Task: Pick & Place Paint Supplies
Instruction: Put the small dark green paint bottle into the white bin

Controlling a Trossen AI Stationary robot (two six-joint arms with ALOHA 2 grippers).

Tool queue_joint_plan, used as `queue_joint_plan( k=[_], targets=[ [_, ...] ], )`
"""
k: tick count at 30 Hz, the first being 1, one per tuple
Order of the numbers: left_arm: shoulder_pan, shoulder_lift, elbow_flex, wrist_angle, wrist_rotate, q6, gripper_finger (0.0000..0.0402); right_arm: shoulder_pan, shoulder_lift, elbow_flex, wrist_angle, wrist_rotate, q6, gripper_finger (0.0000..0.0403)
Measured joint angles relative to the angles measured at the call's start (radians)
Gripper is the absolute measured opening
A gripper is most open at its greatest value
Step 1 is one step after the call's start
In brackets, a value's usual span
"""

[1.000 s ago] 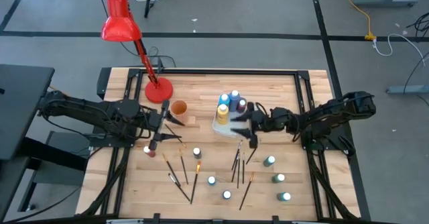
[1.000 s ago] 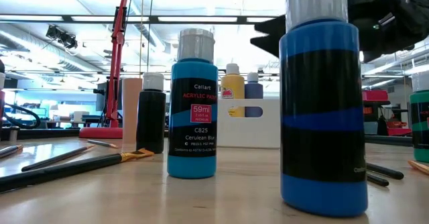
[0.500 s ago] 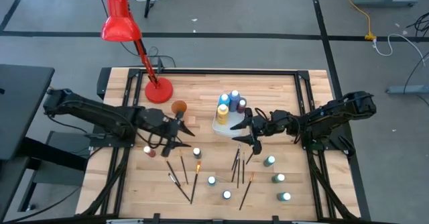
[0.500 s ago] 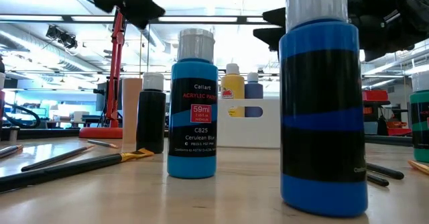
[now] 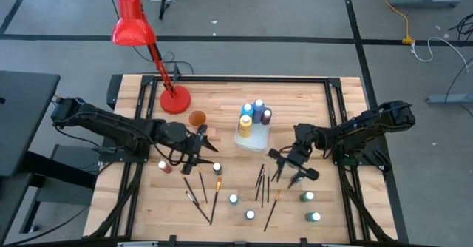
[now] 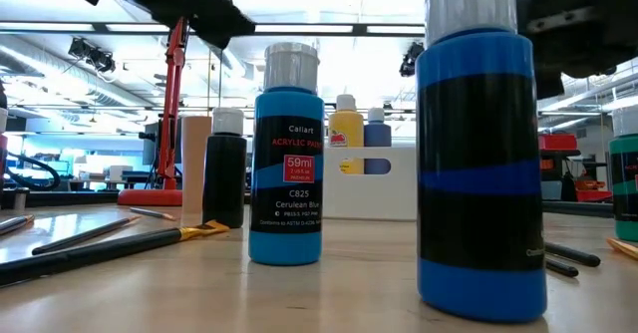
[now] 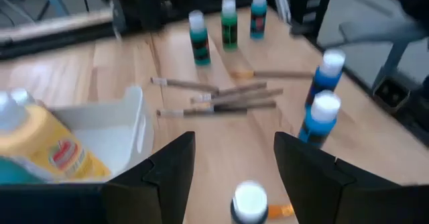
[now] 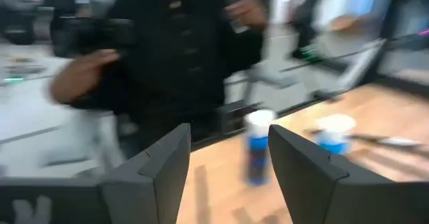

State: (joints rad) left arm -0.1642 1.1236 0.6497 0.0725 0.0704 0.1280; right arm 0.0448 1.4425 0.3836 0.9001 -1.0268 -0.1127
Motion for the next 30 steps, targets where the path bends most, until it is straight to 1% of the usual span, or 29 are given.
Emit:
queue_joint_plan(
  k=[3,8,10,12,15,17,18,19,21,23,24,25,27,30],
  targets=[
    [0.0,0.001,0.0,0.014,0.002,0.0,0.0213,-0.009,0.0,0.0,-0.1,-0.057,-0.004,0.0204],
    [0.0,0.001,0.0,0.027,0.0,0.0,0.0213,-0.024,0.0,0.0,-0.257,-0.07,-0.063,0.0204],
    [0.0,0.001,0.0,0.037,0.0,0.0,0.0213,-0.025,0.0,0.0,-0.271,-0.1,-0.069,0.0204],
    [0.0,0.001,0.0,0.045,-0.001,0.0,0.0213,-0.025,-0.002,0.0,-0.272,-0.176,-0.07,0.0204],
    [0.0,0.001,0.0,0.057,-0.002,0.0,0.0213,-0.027,-0.005,-0.001,-0.304,-0.335,-0.078,0.0204],
    [0.0,0.001,0.0,0.056,-0.002,0.0,0.0213,-0.036,-0.006,-0.02,-0.313,-0.401,-0.104,0.0204],
    [0.0,0.001,0.0,0.056,-0.002,0.0,0.0213,-0.042,-0.006,-0.036,-0.314,-0.397,-0.126,0.0204],
    [0.0,0.001,0.0,0.056,-0.002,0.0,0.0213,-0.048,-0.006,-0.056,-0.313,-0.37,-0.162,0.0204],
    [0.0,0.001,0.0,0.057,-0.003,0.0,0.0213,-0.064,-0.006,-0.096,-0.305,-0.274,-0.232,0.0204],
    [0.0,0.001,0.0,0.057,-0.004,0.0,0.0213,-0.075,-0.006,-0.128,-0.285,-0.171,-0.248,0.0204],
    [0.0,0.001,0.0,0.058,-0.006,0.0,0.0213,-0.078,-0.005,-0.143,-0.269,-0.143,-0.247,0.0204],
    [0.0,0.001,0.0,0.058,-0.006,0.0,0.0213,-0.079,-0.005,-0.154,-0.248,-0.14,-0.245,0.0204],
    [0.0,0.001,0.0,0.064,-0.007,0.0,0.0213,-0.082,-0.005,-0.166,-0.204,-0.173,-0.244,0.0204],
    [0.0,0.001,0.0,0.088,-0.007,0.0,0.0213,-0.085,-0.005,-0.178,-0.199,-0.216,-0.242,0.0204]
  ],
)
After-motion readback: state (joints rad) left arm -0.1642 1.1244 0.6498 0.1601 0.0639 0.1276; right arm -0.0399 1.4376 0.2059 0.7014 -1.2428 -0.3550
